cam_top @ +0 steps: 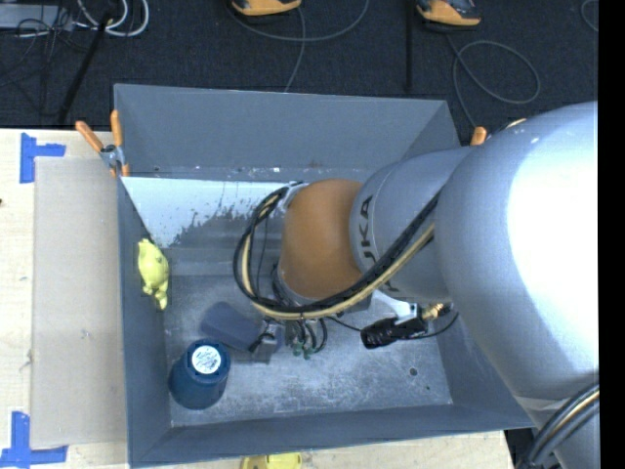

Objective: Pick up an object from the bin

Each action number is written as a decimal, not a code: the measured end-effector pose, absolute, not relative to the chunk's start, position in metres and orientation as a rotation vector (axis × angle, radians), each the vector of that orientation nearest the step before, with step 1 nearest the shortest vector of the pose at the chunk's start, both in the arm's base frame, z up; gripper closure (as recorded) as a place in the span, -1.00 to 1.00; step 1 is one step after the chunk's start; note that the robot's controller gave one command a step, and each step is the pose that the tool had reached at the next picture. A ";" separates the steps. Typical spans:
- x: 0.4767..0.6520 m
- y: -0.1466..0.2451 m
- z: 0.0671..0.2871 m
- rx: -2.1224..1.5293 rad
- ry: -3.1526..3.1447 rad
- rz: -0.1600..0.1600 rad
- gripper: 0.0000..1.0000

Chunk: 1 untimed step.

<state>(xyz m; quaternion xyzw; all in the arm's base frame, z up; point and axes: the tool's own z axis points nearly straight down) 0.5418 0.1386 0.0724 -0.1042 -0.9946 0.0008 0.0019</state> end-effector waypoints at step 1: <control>0.540 0.138 0.091 -0.326 -3.116 0.004 1.00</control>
Offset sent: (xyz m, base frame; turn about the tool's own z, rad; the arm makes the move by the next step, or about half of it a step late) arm 0.0000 -0.0001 0.0317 0.0000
